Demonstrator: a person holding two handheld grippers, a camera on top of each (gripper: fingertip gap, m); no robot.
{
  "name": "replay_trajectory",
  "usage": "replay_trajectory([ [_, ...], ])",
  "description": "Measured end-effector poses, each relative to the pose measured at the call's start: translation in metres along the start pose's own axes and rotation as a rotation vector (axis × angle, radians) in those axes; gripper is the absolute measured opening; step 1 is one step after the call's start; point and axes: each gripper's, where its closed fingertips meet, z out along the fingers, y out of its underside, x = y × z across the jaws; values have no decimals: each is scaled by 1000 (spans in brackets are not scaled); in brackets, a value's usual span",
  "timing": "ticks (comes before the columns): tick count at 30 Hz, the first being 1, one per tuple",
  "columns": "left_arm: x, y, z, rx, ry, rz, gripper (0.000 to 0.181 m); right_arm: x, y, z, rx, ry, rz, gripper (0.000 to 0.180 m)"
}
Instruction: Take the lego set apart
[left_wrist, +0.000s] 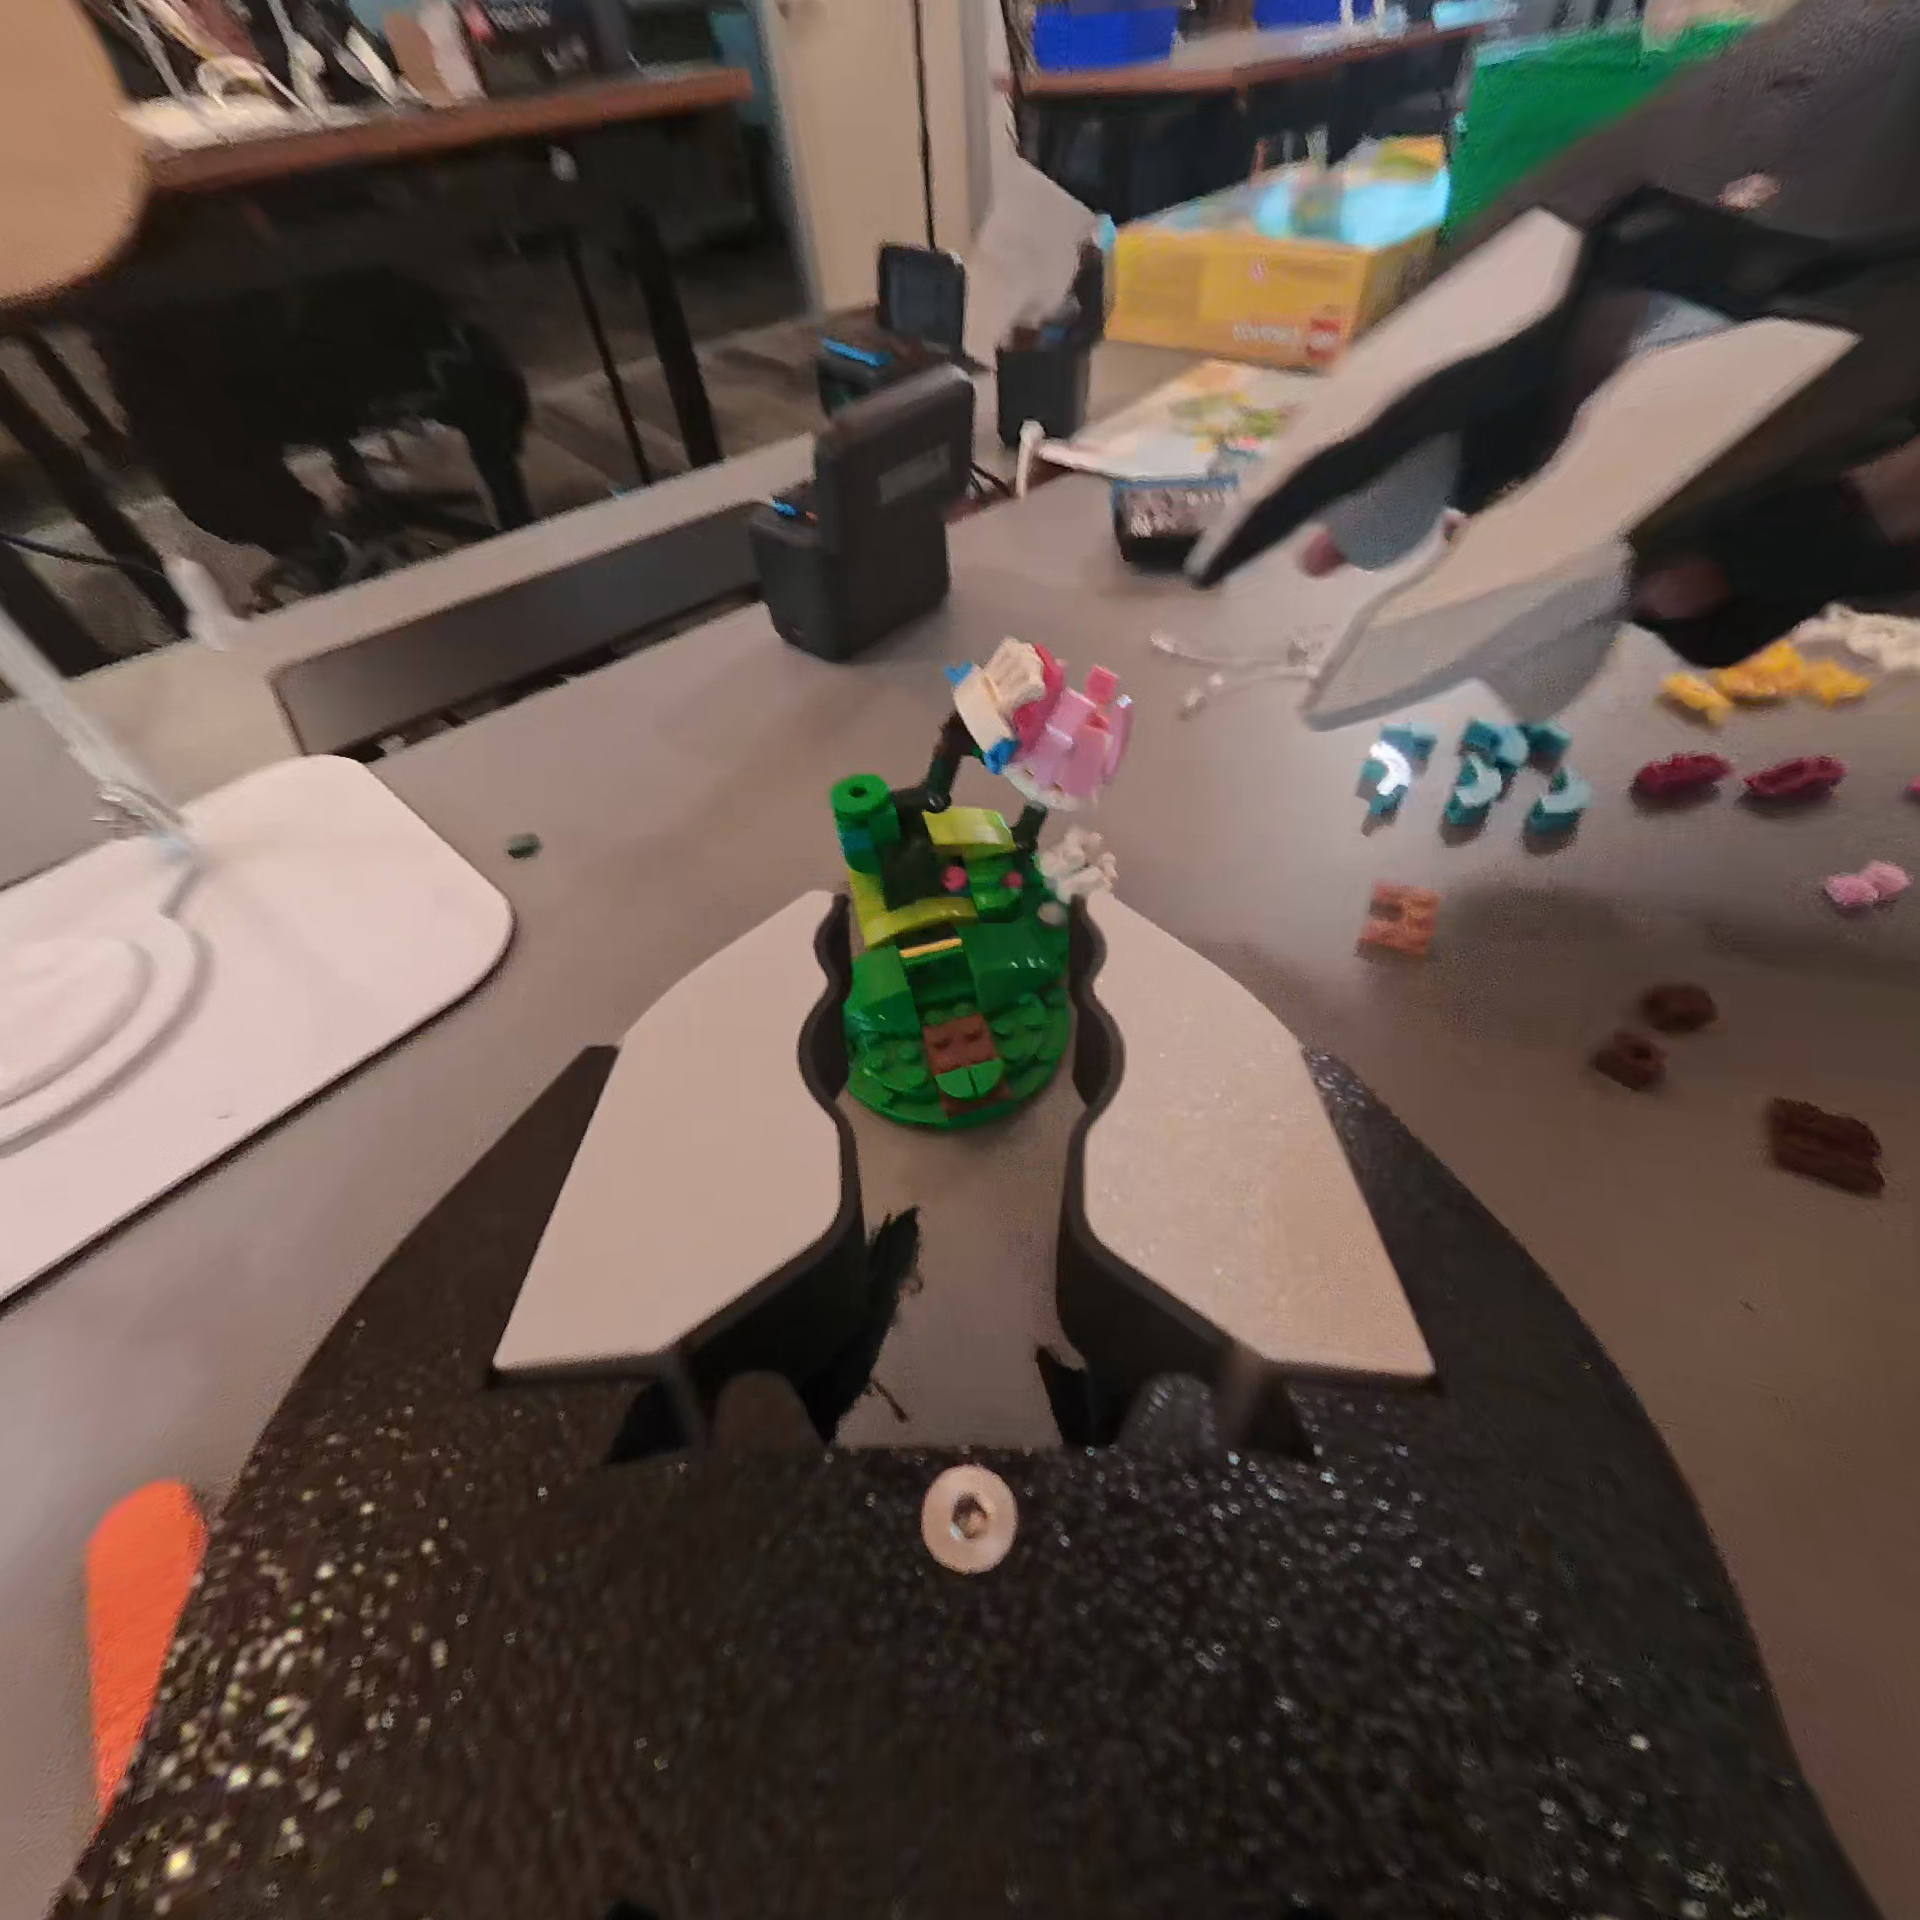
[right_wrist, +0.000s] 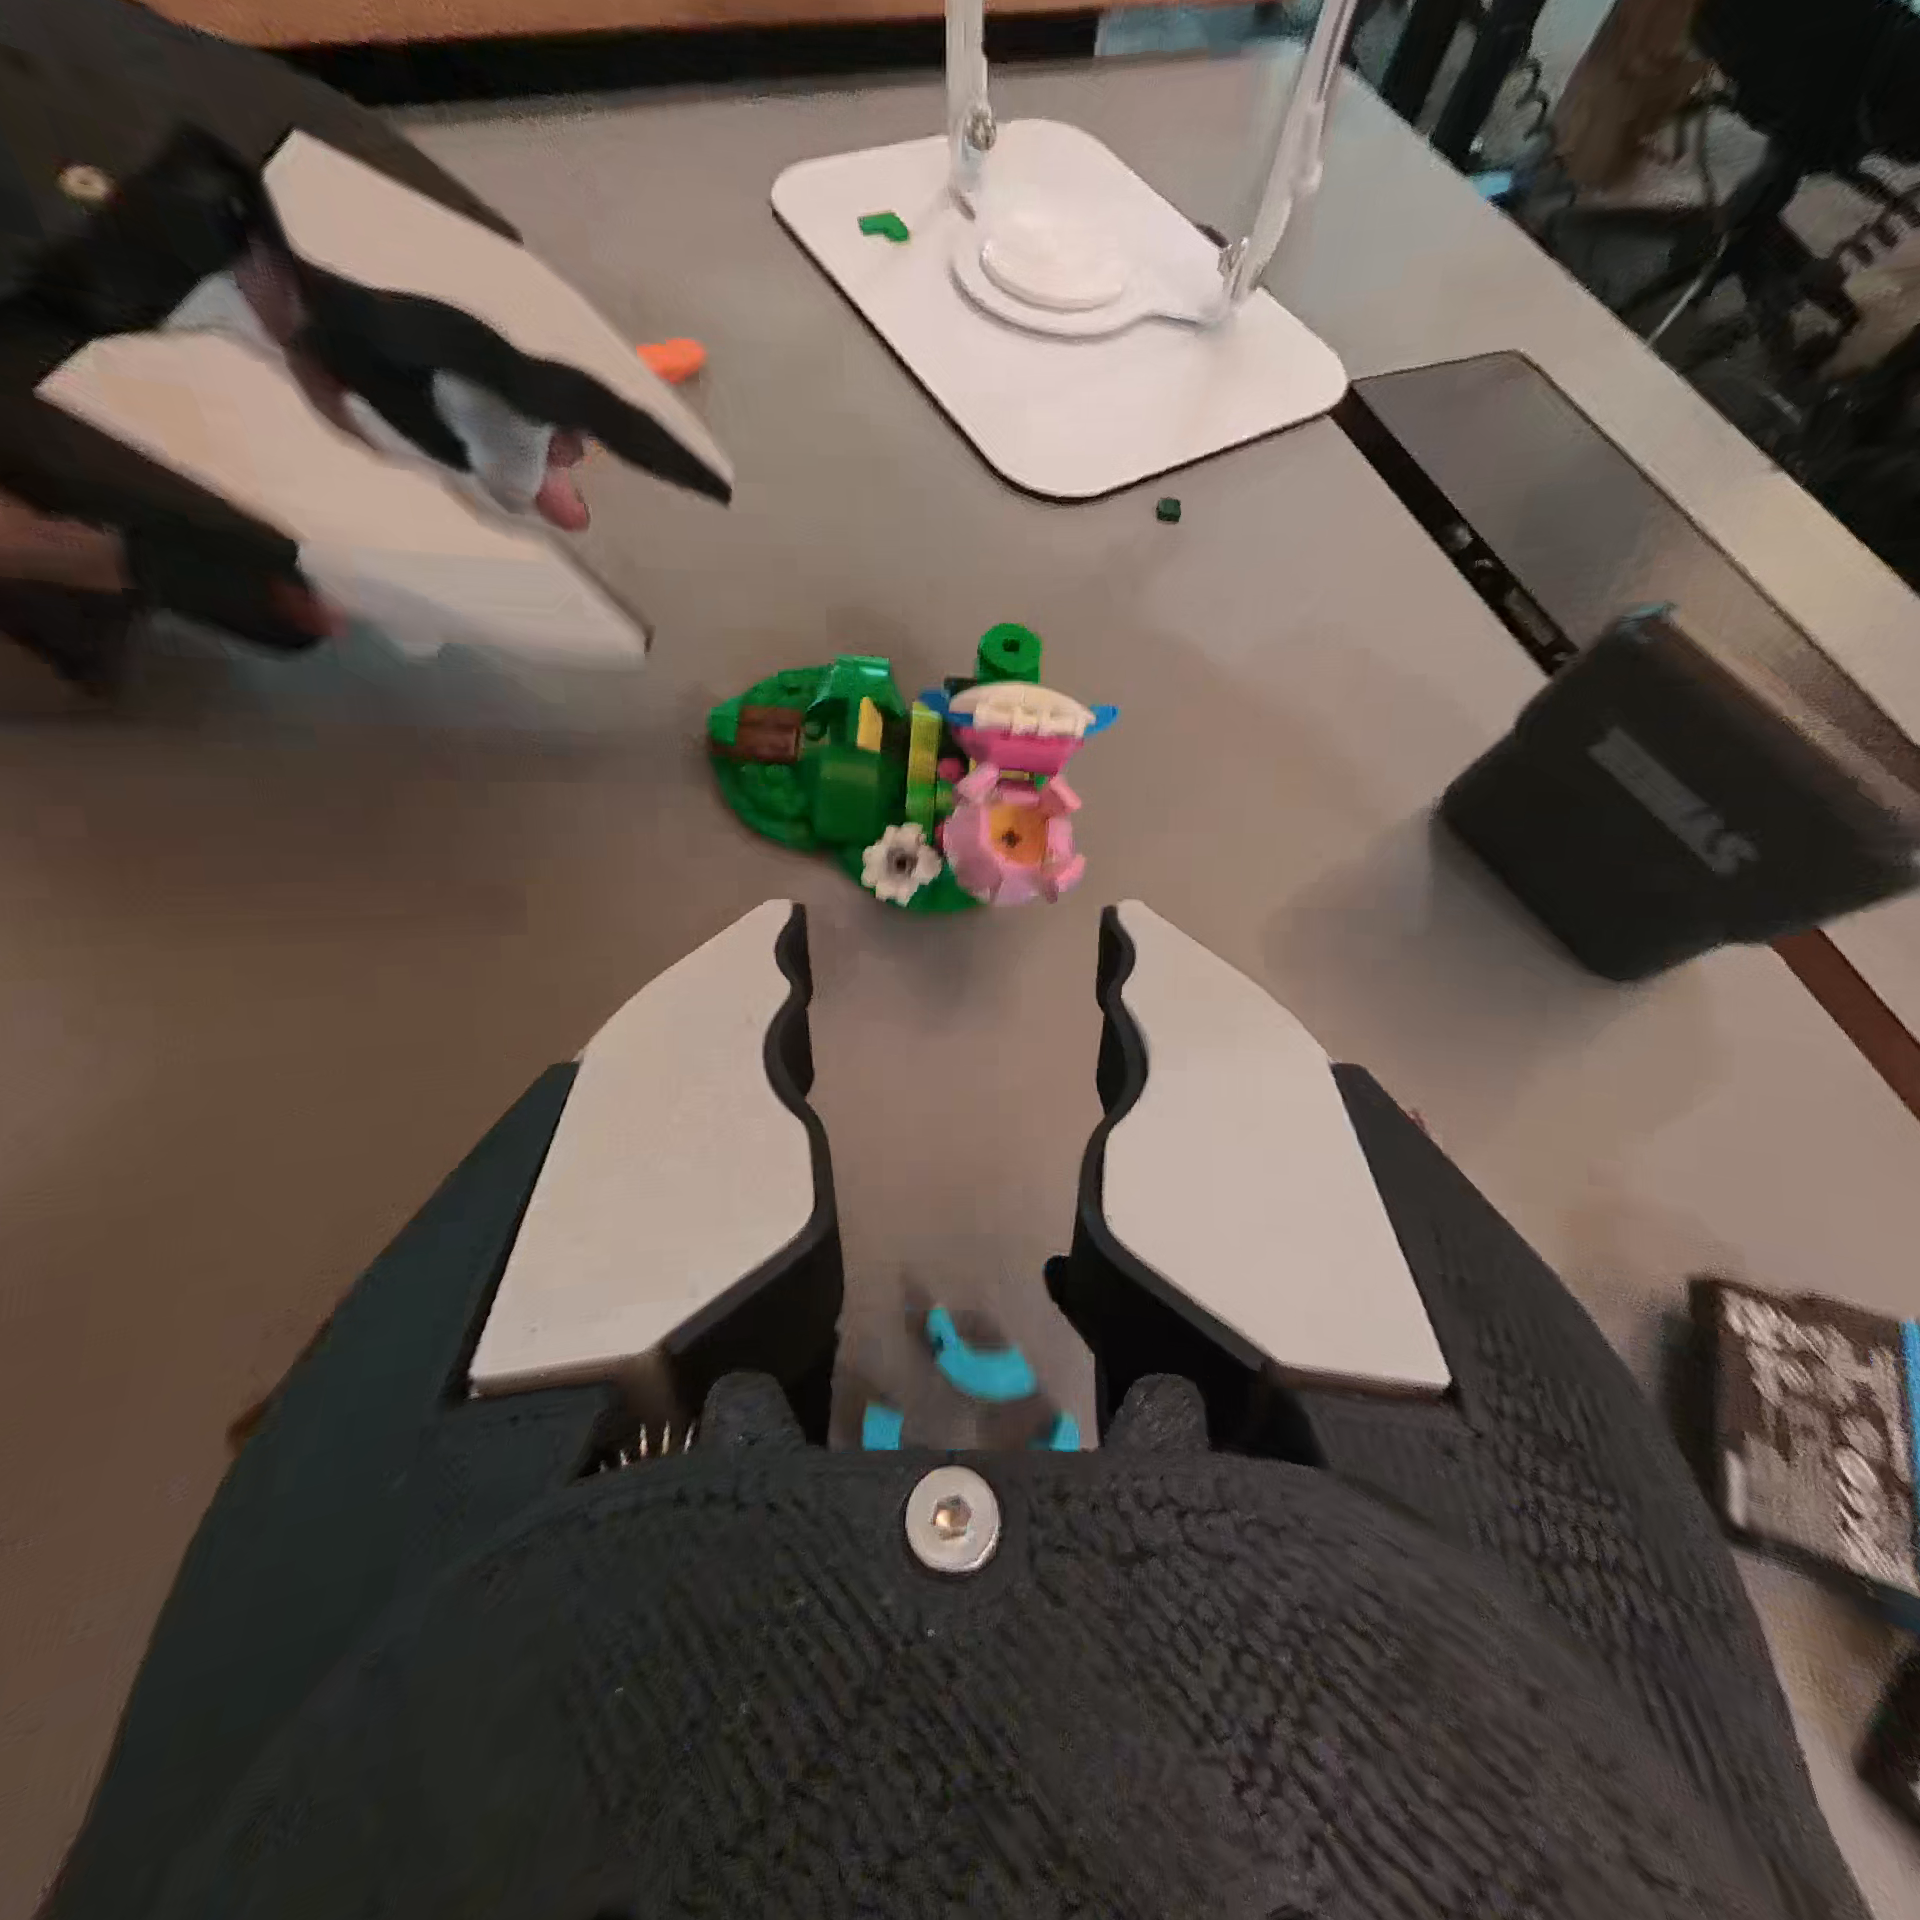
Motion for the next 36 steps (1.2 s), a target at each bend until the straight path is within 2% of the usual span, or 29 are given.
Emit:
replay_trajectory([
  [4,4,13,13,-113,36,62,57,6,-12,26,-15,8,-26,53],
  [10,-2,28,7,-222,131,17,83,2,-7,30,-124,-35,-8,53],
  [11,-5,29,4,-225,139,8,83,3,-5,29,-131,-25,-1,53],
  [14,-6,16,-2,-132,186,-58,63,4,-1,28,-132,-8,66,53],
  [15,-3,13,-2,-122,211,-85,62,3,1,31,-143,-8,86,53],
  [19,-1,33,-2,-255,219,-62,81,12,10,46,-216,54,57,47],
  [25,-10,41,-15,-287,249,-42,80,49,7,44,-167,206,-60,36],
  [31,-10,31,-13,-204,269,-102,74,27,25,38,-162,61,47,37],
  [34,-17,39,-12,-239,215,-43,74,27,28,47,-150,42,101,36],
  [36,-32,35,-18,-213,145,15,66,27,23,50,-116,9,162,36],
])
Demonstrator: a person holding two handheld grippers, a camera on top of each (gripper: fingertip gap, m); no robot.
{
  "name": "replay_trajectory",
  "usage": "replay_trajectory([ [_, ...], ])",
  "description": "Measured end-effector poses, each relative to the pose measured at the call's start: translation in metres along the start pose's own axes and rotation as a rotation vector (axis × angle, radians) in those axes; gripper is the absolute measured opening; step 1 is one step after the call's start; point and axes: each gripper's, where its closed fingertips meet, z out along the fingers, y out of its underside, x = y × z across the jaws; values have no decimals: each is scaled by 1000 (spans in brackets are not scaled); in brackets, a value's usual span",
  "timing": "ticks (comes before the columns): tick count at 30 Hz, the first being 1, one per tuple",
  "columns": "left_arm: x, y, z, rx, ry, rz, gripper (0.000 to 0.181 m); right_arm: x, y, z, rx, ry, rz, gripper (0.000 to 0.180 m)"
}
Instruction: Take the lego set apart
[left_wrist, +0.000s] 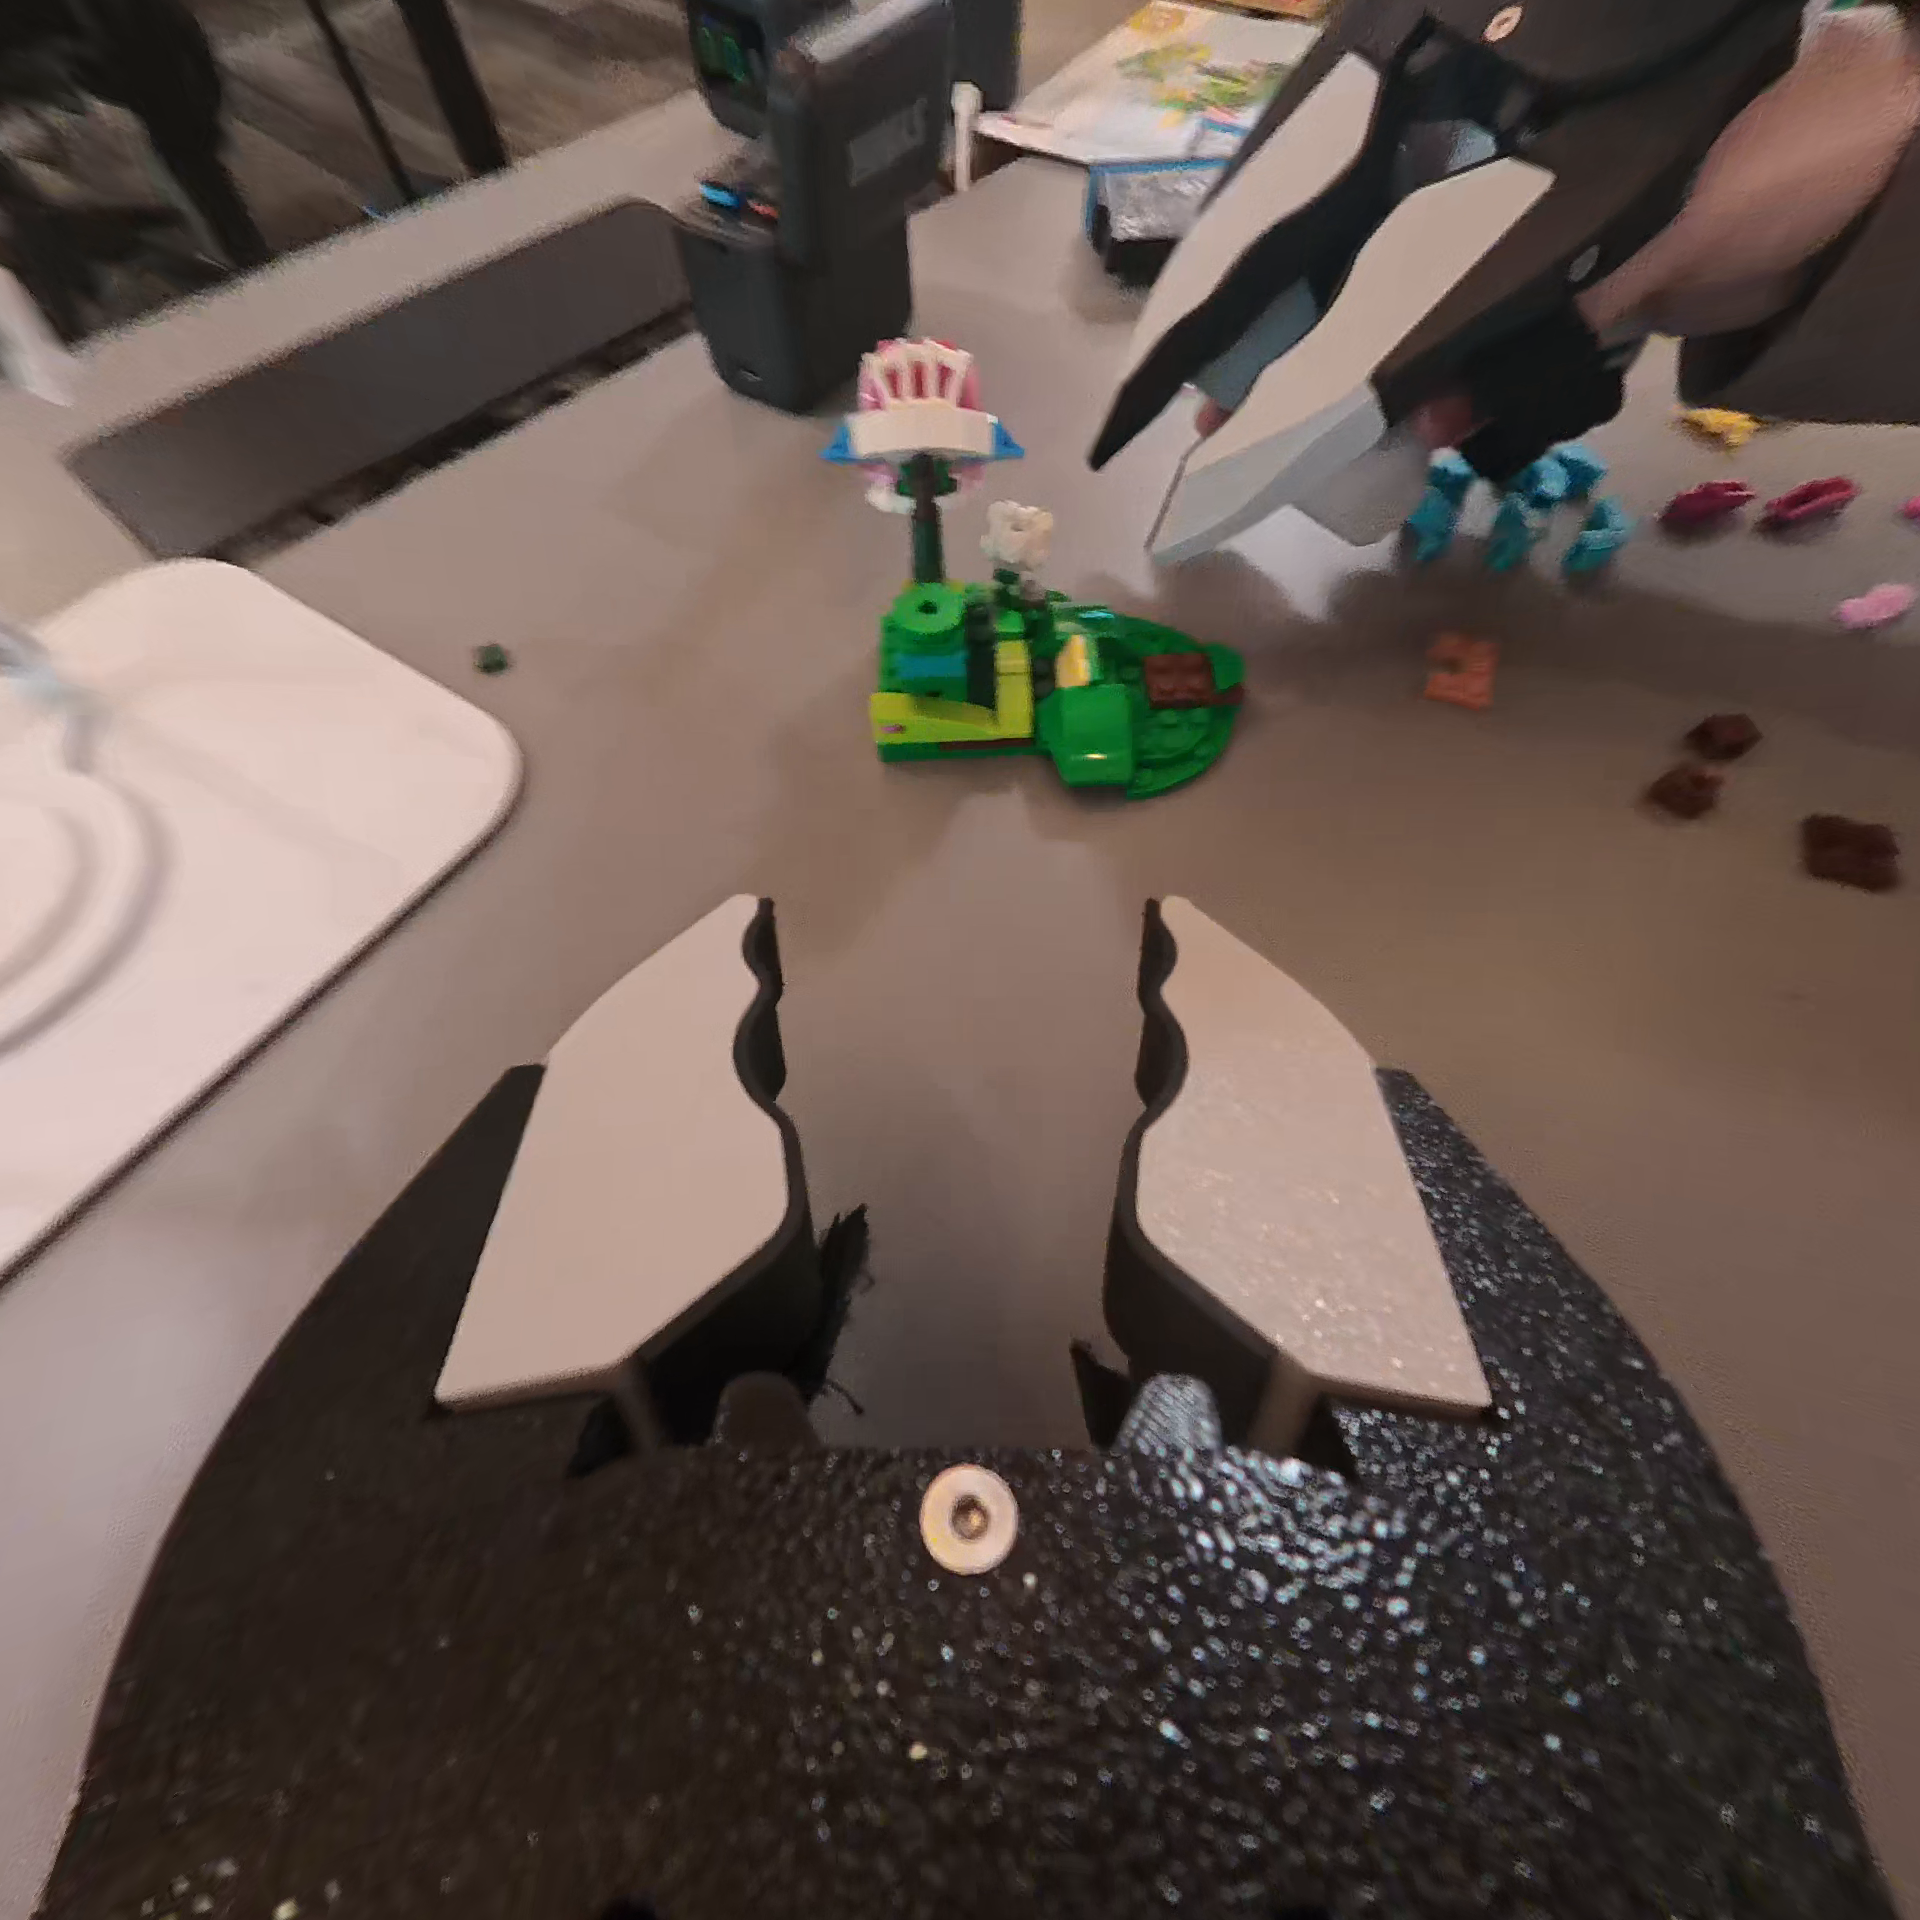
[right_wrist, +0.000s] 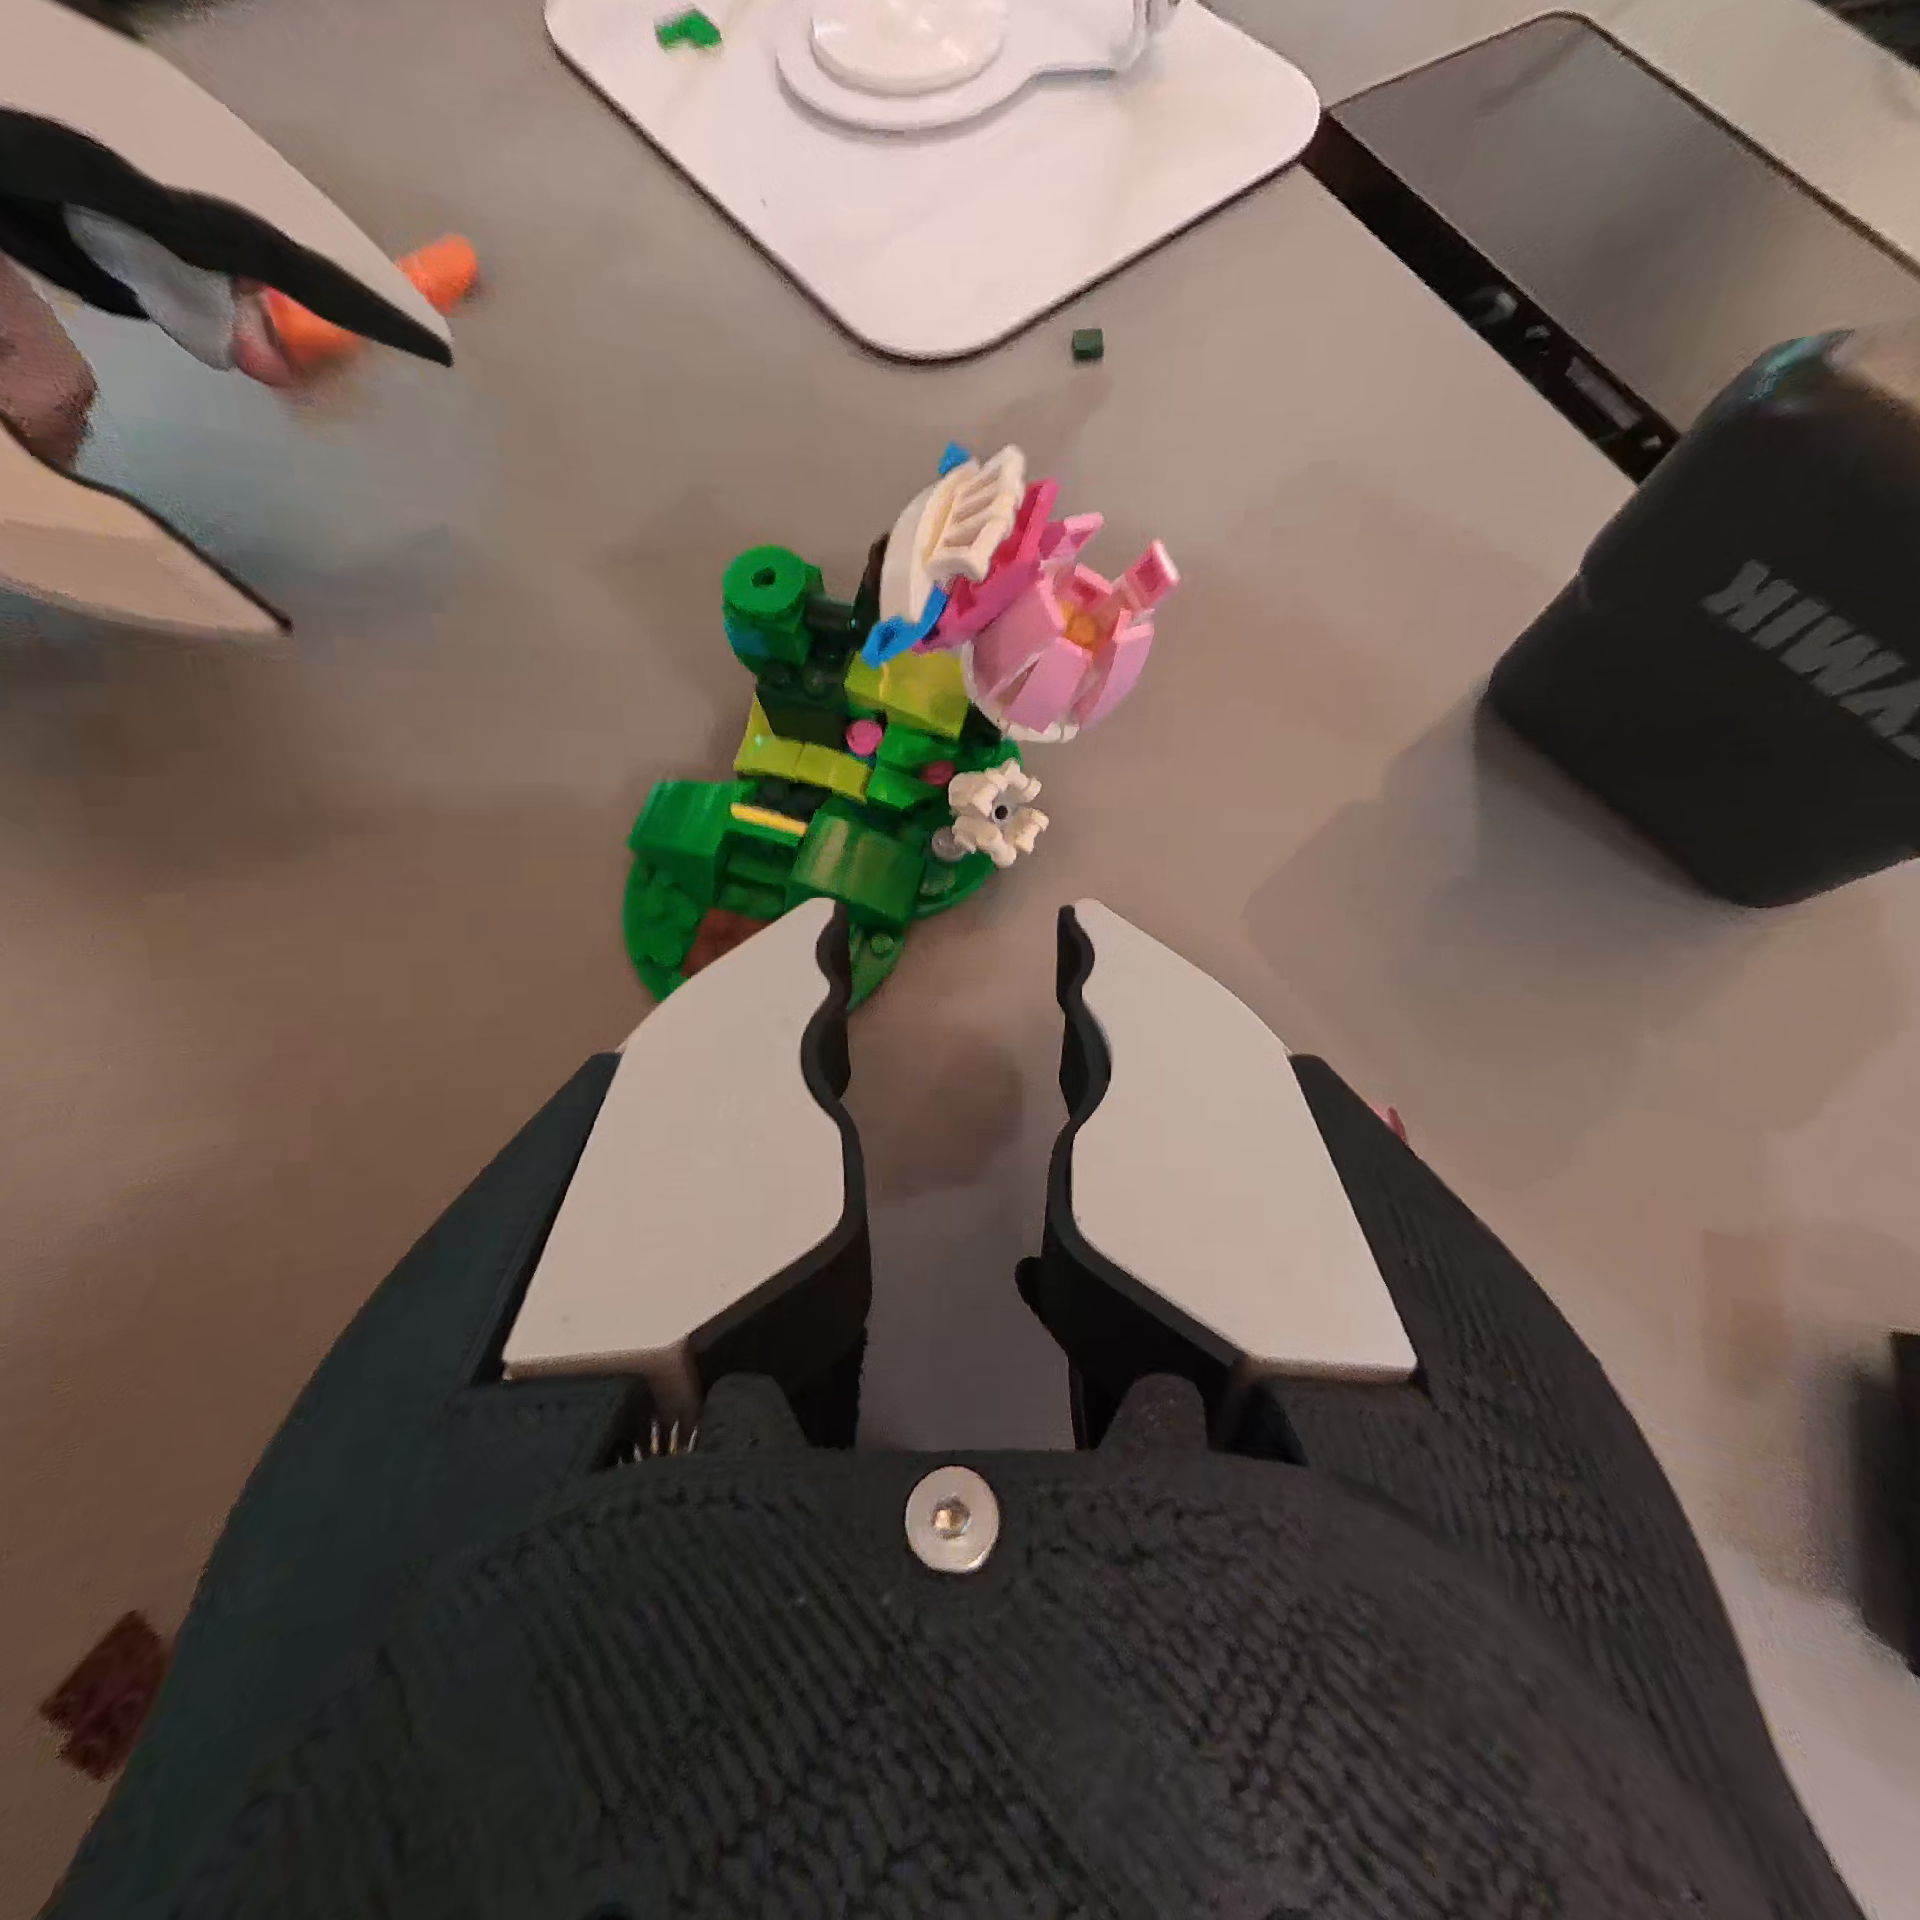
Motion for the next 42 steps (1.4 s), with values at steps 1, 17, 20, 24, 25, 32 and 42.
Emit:
replay_trajectory([
  [1,-9,-3,-7,22,-43,17,63,0,-5,0,21,-22,28,37],
  [17,-108,-36,-111,606,-207,-454,44,-10,-24,18,36,-145,30,46],
  [20,-93,-33,-87,535,-140,-450,47,-16,-26,25,32,-142,4,47],
  [24,-58,-31,-46,398,-48,-386,49,-34,-29,30,29,-188,-42,46],
  [25,-48,-30,-36,351,-26,-359,49,-40,-29,31,28,-198,-59,45],
  [32,-5,-28,5,173,-24,-162,52,-43,-24,30,5,-155,-132,45],
  [42,3,-13,62,-89,-1,-65,61,-31,-41,32,134,-92,-79,46],
])
